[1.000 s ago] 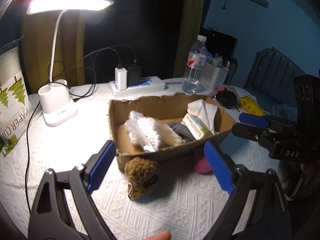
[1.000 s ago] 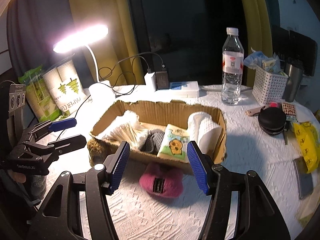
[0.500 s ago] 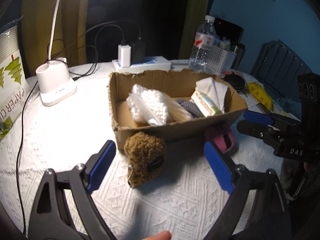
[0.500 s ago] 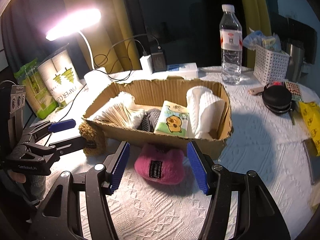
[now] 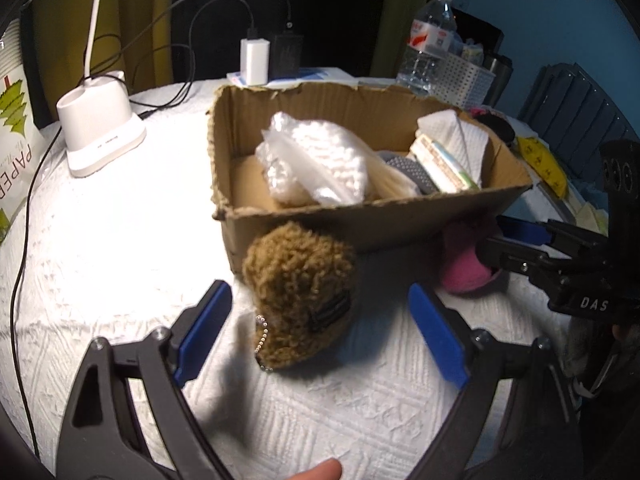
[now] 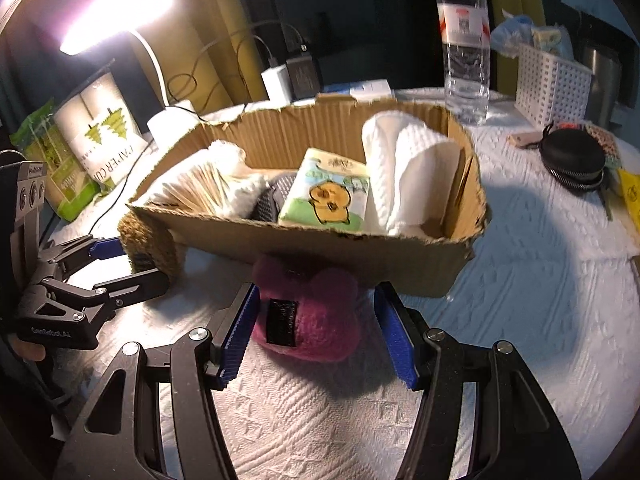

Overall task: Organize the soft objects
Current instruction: 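Grasp the brown fuzzy plush with the left gripper while the right gripper grasps the pink plush, then drop the brown plush into the box with the left gripper while the right gripper drops the pink plush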

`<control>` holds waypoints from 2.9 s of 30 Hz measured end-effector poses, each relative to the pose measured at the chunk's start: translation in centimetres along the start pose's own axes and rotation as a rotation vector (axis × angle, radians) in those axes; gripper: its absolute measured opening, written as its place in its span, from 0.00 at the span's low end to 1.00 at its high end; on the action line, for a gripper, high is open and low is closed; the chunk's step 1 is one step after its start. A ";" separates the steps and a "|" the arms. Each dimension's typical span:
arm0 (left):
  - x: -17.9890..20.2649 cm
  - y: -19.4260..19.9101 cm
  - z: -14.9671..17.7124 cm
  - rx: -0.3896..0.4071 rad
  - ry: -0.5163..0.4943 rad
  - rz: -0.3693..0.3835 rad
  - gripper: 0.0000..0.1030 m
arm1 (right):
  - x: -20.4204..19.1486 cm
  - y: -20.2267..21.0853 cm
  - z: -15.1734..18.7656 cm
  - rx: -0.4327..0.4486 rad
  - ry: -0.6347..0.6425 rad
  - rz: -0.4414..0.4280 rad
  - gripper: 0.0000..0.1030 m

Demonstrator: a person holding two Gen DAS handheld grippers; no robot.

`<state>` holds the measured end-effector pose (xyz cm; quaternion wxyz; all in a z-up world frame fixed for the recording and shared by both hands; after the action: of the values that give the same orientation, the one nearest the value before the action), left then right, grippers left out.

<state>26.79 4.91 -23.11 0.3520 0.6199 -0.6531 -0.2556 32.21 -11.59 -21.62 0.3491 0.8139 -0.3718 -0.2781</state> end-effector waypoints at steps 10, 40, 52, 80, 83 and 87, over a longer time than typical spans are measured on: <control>-0.1 -1.0 0.5 -0.026 -0.031 -0.030 0.51 | -1.6 -1.9 1.3 -0.069 0.040 -0.048 0.59; 4.9 6.2 -0.9 0.114 -0.135 0.055 0.30 | -2.6 5.8 0.8 0.090 0.081 -0.017 0.40; 7.4 7.9 -4.7 0.187 -0.176 0.028 0.30 | 0.1 8.1 -0.4 0.160 0.045 -0.028 0.40; 8.0 -1.8 -13.0 0.155 -0.124 0.009 0.33 | 8.9 8.7 -5.3 0.271 -0.048 -0.032 0.40; 7.5 -2.8 -12.8 0.125 -0.100 0.037 0.50 | 9.0 8.2 -5.8 0.266 -0.051 -0.028 0.40; 7.3 -2.3 -12.8 0.142 -0.078 0.086 0.72 | 8.1 7.6 -6.9 0.267 -0.039 -0.032 0.40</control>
<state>38.31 -1.24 -15.88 0.2921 0.6042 -0.7088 -0.2173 38.56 -19.19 -13.17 0.2260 0.8534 -0.3993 -0.2472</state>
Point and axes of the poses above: each gripper's, at about its wrist camera, not at the fingertips, and y roughly against the way its jaws point, x to its right, z to its underside, the point moved 9 cm from there along -y, roughly the way its jaws point, and after that the axes turned 2 degrees about -z, right-handed, at the moved point
